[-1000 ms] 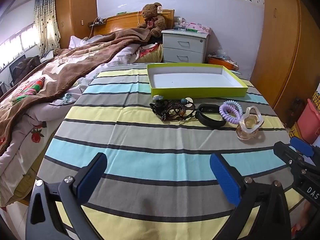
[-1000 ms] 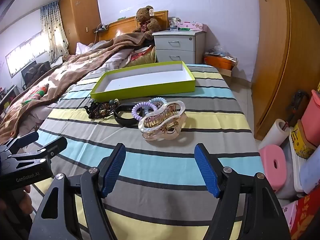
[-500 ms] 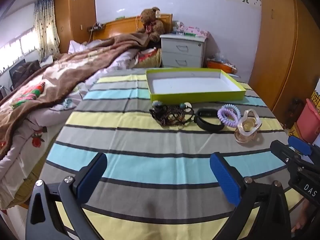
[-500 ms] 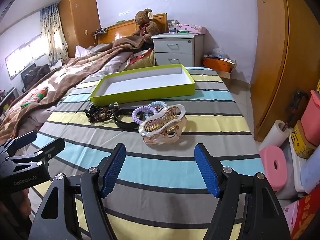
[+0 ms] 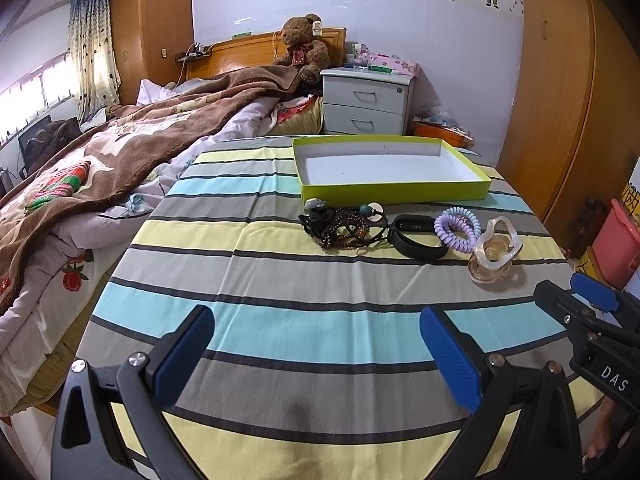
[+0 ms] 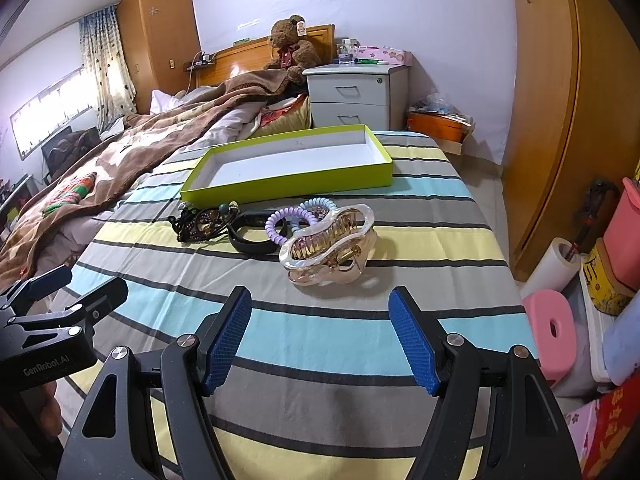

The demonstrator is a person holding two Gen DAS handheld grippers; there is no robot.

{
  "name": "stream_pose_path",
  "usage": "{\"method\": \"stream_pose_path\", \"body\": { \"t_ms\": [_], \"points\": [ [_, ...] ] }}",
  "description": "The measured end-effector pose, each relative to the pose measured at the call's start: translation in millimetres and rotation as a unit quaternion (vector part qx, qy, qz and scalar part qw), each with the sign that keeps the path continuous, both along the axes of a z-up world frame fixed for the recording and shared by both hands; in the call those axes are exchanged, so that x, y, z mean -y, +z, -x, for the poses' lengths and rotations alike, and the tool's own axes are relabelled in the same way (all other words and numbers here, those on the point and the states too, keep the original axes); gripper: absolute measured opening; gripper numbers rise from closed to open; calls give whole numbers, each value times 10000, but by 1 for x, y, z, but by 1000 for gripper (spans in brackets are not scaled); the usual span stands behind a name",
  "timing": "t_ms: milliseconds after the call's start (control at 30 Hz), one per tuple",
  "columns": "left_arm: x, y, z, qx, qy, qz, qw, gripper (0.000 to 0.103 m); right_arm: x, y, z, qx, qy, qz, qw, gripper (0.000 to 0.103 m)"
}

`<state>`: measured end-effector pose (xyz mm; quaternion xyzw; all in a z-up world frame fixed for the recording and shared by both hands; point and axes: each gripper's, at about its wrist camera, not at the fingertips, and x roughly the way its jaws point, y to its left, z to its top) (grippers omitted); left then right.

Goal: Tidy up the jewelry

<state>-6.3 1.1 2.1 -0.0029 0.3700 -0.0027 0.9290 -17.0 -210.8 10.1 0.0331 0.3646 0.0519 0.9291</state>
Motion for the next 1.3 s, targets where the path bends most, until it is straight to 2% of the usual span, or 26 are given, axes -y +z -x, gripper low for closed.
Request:
{"method": "stream_pose_path", "body": {
  "t_ms": [1300],
  "points": [
    [-3,3,0,-4,13,-17,10000,103,2,3,0,34,-75,33,10000,71]
  ]
}}
